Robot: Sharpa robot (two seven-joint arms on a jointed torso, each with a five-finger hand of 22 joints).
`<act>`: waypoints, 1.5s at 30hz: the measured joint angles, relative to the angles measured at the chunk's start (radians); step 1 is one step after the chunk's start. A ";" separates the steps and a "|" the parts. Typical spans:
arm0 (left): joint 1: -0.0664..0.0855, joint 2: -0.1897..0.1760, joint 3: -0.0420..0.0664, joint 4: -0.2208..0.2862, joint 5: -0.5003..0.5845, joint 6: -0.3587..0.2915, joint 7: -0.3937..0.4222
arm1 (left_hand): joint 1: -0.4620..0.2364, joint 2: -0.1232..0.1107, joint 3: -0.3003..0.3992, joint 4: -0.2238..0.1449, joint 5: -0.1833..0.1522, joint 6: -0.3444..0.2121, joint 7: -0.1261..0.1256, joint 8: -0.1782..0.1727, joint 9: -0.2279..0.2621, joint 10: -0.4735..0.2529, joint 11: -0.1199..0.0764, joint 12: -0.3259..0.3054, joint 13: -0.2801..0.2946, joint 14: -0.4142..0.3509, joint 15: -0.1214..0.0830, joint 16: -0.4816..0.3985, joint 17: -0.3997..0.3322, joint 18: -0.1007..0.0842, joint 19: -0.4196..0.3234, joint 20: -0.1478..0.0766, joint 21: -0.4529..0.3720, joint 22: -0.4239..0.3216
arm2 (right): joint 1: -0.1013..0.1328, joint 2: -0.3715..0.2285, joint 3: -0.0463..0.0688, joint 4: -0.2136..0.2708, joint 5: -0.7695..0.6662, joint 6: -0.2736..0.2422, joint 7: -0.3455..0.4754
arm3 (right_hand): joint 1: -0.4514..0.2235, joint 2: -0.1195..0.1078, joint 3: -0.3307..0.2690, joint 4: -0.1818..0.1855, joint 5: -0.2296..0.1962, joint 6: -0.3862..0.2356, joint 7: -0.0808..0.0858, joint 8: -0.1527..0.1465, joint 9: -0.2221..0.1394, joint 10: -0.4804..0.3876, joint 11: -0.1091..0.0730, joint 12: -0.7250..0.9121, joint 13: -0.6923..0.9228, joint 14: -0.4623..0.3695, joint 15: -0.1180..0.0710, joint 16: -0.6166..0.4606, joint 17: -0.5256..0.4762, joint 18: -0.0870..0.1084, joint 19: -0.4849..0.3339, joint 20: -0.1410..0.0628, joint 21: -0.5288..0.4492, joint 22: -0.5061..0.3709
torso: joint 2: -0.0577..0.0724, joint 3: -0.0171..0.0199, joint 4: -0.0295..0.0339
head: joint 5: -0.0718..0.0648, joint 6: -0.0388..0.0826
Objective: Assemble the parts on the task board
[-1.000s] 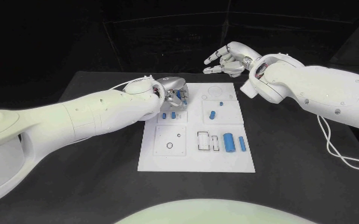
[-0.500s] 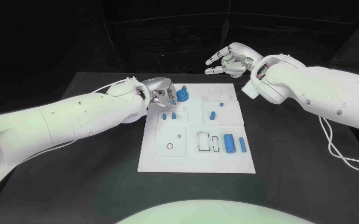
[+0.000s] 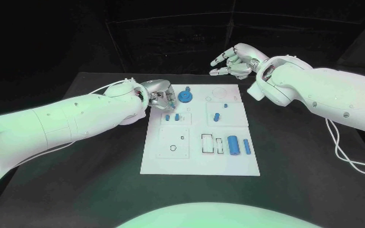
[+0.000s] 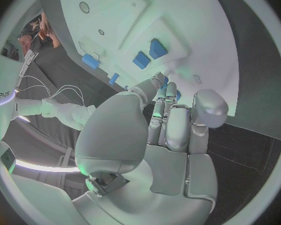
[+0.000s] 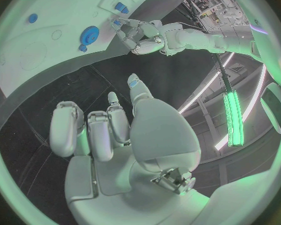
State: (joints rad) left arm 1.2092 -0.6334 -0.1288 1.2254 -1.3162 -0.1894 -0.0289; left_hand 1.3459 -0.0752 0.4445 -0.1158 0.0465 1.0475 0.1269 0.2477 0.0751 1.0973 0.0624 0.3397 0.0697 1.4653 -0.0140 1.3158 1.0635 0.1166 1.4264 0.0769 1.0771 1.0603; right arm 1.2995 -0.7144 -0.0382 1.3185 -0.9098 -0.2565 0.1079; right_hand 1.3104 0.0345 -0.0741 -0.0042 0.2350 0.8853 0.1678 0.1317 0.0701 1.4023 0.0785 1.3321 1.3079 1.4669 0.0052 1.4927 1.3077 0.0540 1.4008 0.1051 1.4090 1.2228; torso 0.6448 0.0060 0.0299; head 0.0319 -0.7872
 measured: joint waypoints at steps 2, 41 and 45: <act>0.000 0.001 0.000 -0.002 0.000 0.007 -0.002 | 0.000 0.000 0.000 0.000 0.000 0.000 0.000 0.000 0.000 0.000 0.000 0.000 0.000 0.000 0.000 0.000 -0.002 0.000 0.000 0.000 0.000 0.001 | 0.000 0.000 0.000 0.000 0.000 0.000 0.000 | 0.000 0.000 0.000 0.000 0.000 0.000 0.000 0.000 0.000 0.000 0.000 0.000 0.000 0.000 0.000 0.000 0.000 0.000 0.000 0.000 0.000 0.000 | 0.000 0.0002 -0.0004 | 0.000 0.000; 0.000 0.061 0.001 -0.059 0.002 0.066 -0.034 | -0.004 -0.004 0.000 0.000 0.000 0.007 0.000 -0.004 0.000 0.000 0.000 -0.004 -0.001 0.000 0.000 0.000 -0.006 0.000 0.000 0.000 0.004 0.006 | 0.000 0.006 0.000 -0.004 0.000 0.002 0.000 | 0.000 0.000 0.000 0.000 0.000 0.000 0.000 0.000 0.000 0.000 0.000 0.000 0.000 0.000 0.000 0.000 0.000 0.000 0.000 0.000 -0.004 0.000 | 0.000 0.0001 -0.0006 | 0.000 -0.001; 0.000 0.061 0.001 -0.058 0.002 0.068 -0.035 | -0.004 -0.004 0.000 0.000 0.000 0.015 -0.003 -0.004 0.000 0.012 -0.005 -0.004 -0.002 0.004 -0.004 0.000 -0.006 0.000 0.000 0.000 0.012 0.013 | -0.001 0.007 0.000 -0.004 0.000 0.002 0.000 | 0.000 0.000 0.000 0.000 0.000 0.000 0.000 0.000 0.000 0.000 0.000 0.000 0.000 0.000 0.000 0.000 0.000 0.000 0.000 0.000 -0.004 0.000 | 0.000 0.0001 -0.0006 | 0.000 -0.002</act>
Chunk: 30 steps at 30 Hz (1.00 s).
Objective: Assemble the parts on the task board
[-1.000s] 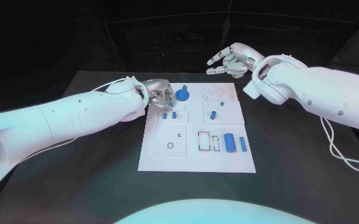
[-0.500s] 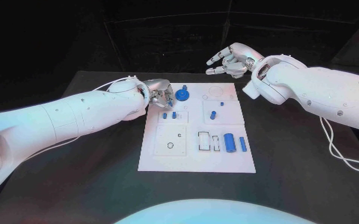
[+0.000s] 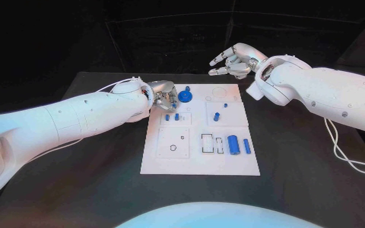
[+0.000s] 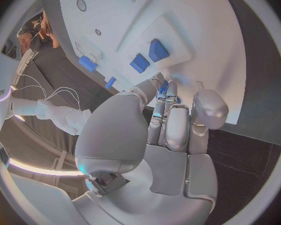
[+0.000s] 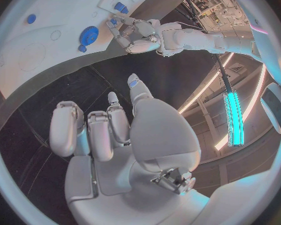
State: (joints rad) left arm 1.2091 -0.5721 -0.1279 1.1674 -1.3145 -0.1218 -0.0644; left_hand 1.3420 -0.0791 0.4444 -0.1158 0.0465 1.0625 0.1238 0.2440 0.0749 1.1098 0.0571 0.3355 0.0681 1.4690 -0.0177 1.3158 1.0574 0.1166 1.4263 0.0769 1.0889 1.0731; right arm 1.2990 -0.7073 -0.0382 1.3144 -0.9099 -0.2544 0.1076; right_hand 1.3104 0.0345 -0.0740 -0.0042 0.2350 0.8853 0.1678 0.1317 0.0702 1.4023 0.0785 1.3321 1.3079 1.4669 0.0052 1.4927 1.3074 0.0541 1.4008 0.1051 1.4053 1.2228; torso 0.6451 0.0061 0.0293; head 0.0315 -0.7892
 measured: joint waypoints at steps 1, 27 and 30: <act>0.000 0.000 0.000 0.000 0.000 0.000 0.000 | 0.000 0.000 0.000 0.000 0.000 0.001 0.001 0.000 0.000 0.000 0.000 0.000 0.001 0.000 0.000 0.000 0.000 0.000 0.000 0.000 0.000 0.002 | 0.000 0.000 0.000 0.000 0.000 0.000 0.000 | 0.000 0.000 0.000 0.000 0.000 0.000 0.000 0.000 0.000 0.000 0.000 0.000 0.000 0.000 0.000 0.000 0.000 0.000 0.000 0.000 0.000 0.000 | 0.000 0.0000 0.0000 | 0.000 0.000; 0.000 0.005 0.000 -0.004 0.000 0.027 -0.028 | -0.028 -0.028 0.000 0.000 0.000 -0.055 0.020 -0.061 -0.011 -0.049 0.023 -0.054 -0.003 -0.004 0.004 -0.012 -0.030 0.000 -0.005 0.005 -0.012 -0.014 | 0.000 0.002 0.000 -0.005 0.000 0.002 0.000 | 0.000 0.000 0.000 0.000 0.000 0.000 0.000 0.000 0.000 0.000 0.000 0.000 0.000 0.000 0.000 0.000 0.000 0.000 0.000 0.000 0.000 0.000 | 0.000 0.0005 0.0000 | -0.002 -0.002; 0.000 0.005 0.000 -0.004 0.000 0.027 -0.028 | -0.028 -0.028 0.000 0.000 0.000 -0.057 0.019 -0.061 -0.010 -0.049 0.023 -0.054 -0.003 -0.004 0.004 -0.012 -0.029 0.000 -0.005 0.005 -0.012 -0.014 | 0.000 0.003 0.000 -0.005 0.000 0.002 0.000 | 0.001 0.001 0.000 0.000 0.000 0.000 0.000 0.000 0.000 0.000 0.000 0.000 0.000 0.000 0.000 0.000 0.000 0.000 0.000 0.000 0.000 -0.002 | 0.000 0.0005 0.0000 | -0.002 -0.002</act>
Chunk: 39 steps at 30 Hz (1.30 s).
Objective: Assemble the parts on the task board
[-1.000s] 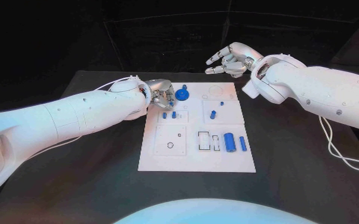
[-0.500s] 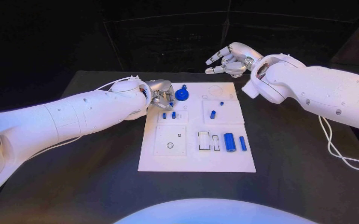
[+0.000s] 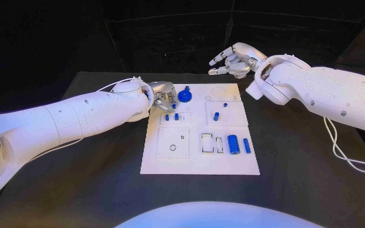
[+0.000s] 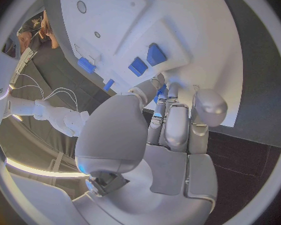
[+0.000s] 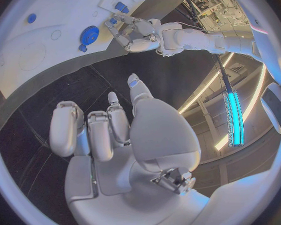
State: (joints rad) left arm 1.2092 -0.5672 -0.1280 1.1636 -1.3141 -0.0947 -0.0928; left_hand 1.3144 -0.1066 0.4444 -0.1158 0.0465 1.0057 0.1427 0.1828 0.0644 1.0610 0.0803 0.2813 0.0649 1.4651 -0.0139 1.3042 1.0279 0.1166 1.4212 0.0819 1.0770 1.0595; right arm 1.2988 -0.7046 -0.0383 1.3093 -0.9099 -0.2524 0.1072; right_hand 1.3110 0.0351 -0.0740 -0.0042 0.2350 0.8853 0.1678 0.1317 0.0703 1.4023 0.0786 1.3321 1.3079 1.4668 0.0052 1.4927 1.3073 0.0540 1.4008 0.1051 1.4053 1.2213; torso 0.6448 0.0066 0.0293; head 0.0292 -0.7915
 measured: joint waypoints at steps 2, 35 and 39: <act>0.000 0.000 0.000 0.000 0.000 0.000 0.000 | 0.000 0.000 0.000 0.000 0.000 0.000 0.000 0.000 0.000 0.000 0.000 0.000 0.000 0.000 0.000 0.000 0.000 0.000 0.000 0.000 0.000 0.000 | 0.000 0.000 0.000 0.000 0.000 0.000 0.000 | 0.003 0.003 0.000 0.000 0.000 0.000 0.000 0.000 0.000 0.000 0.000 0.000 0.000 0.000 0.000 0.000 0.000 0.000 0.000 0.000 0.000 -0.001 | 0.000 0.0000 0.0000 | 0.000 0.000; 0.002 -0.175 0.099 0.055 0.347 -0.204 0.202 | 0.026 0.037 0.021 -0.026 0.000 0.038 0.012 0.007 0.027 0.038 -0.002 0.039 0.021 -0.031 0.005 -0.057 -0.120 0.030 -0.068 0.008 -0.186 -0.169 | -0.020 -0.075 0.000 0.062 -0.305 0.014 -0.095 | 0.105 0.052 0.020 -0.093 -0.039 0.120 -0.030 0.053 -0.003 -0.370 -0.014 -0.970 -0.930 -0.002 -0.013 -0.148 -0.107 0.047 -0.088 -0.009 -0.171 -0.258 | -0.001 -0.0012 0.0009 | -0.016 0.018; -0.002 -0.203 0.101 0.100 0.599 -0.208 0.336 | -0.037 0.044 0.015 0.013 0.000 0.009 0.034 -0.018 0.012 -0.006 0.023 0.000 0.002 -0.179 0.028 -0.255 -0.421 0.047 -0.188 0.023 -0.391 -0.341 | -0.041 -0.084 0.000 0.079 -0.455 0.021 -0.149 | 0.094 0.041 0.024 -0.098 -0.049 0.133 -0.036 0.040 -0.004 -0.355 -0.016 -0.998 -0.978 -0.002 -0.013 -0.174 -0.143 0.047 -0.082 -0.015 -0.171 -0.245 | 0.000 -0.0016 -0.0005 | -0.027 0.022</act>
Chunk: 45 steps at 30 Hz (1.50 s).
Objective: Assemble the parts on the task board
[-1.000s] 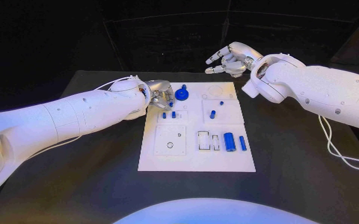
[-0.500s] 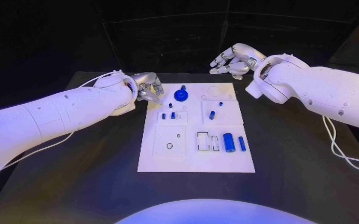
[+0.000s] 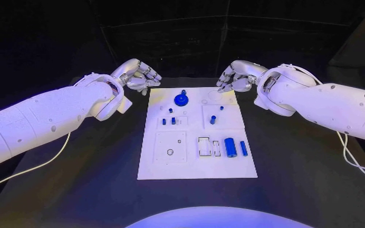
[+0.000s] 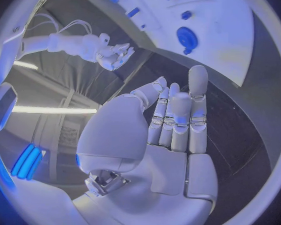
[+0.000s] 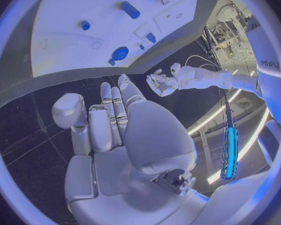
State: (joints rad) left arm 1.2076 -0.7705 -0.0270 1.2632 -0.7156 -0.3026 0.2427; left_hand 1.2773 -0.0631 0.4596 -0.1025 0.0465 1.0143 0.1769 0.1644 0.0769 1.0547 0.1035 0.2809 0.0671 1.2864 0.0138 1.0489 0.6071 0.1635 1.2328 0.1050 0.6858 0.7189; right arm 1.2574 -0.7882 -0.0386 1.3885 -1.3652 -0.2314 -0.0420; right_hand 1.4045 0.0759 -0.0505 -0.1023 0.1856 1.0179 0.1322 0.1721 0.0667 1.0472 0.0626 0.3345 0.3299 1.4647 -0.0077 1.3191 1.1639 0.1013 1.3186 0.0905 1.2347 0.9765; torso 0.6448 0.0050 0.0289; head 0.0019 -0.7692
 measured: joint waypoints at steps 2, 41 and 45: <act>-0.002 -0.010 0.000 0.019 0.101 0.009 0.059 | -0.014 -0.012 -0.012 0.012 0.000 -0.009 0.002 -0.002 -0.004 -0.008 0.005 -0.011 -0.002 -0.062 0.007 -0.069 -0.072 0.000 -0.044 0.009 -0.048 -0.030 | -0.008 -0.002 -0.001 0.002 -0.061 0.006 -0.028 | -0.009 -0.009 0.000 0.000 -0.005 0.000 0.000 -0.010 -0.001 0.000 0.000 -0.011 -0.016 0.000 0.000 -0.001 -0.006 0.000 0.003 0.003 0.000 0.001 | 0.000 0.0000 -0.0001 | -0.006 0.002; -0.020 -0.031 0.000 0.087 0.594 0.087 0.301 | -0.022 -0.007 -0.047 0.027 0.000 0.001 0.000 -0.008 -0.007 0.010 0.002 -0.029 -0.002 -0.102 0.010 -0.147 -0.145 0.015 -0.075 0.018 -0.135 -0.102 | -0.107 0.066 0.001 -0.045 -0.325 0.080 -0.118 | -0.017 0.006 0.237 -0.117 -0.054 0.011 0.021 -0.100 -0.001 0.003 0.030 -0.120 -0.269 0.004 0.004 -0.016 -0.055 0.000 0.015 0.015 0.005 0.011 | 0.000 0.0007 0.0011 | -0.007 0.006; -0.020 -0.029 0.000 0.085 0.596 0.087 0.301 | -0.022 -0.007 -0.047 0.027 0.000 0.001 0.000 -0.008 -0.007 0.010 0.002 -0.030 -0.002 -0.102 0.010 -0.147 -0.145 0.014 -0.075 0.018 -0.138 -0.103 | -0.109 0.072 0.002 -0.051 -0.323 0.091 -0.112 | -0.068 -0.017 0.334 -0.144 -0.054 0.029 0.022 -0.100 -0.001 0.023 0.030 -0.134 -0.269 0.000 0.008 -0.016 -0.064 0.000 0.015 0.015 0.010 0.016 | 0.001 0.0007 0.0009 | -0.005 0.004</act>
State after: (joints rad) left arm 1.1873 -0.7996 -0.0266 1.3485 -0.1198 -0.2157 0.5437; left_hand 1.2556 -0.0704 0.4125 -0.0758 0.0465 1.0152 0.1768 0.1560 0.0702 1.0649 0.1053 0.2514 0.0651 1.1847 0.0234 0.9014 0.4619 0.1778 1.1581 0.1235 0.5479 0.6161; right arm 1.1484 -0.7159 -0.0367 1.3376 -1.6878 -0.1404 -0.1544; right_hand 1.3368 0.0585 0.2837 -0.2468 0.1312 1.0466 0.1537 0.0723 0.0657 1.0703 0.0930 0.2007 0.0606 1.4649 0.0001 1.3032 1.0997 0.1011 1.3333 0.1053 1.2442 0.9929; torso 0.6453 0.0057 0.0297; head -0.0032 -0.7651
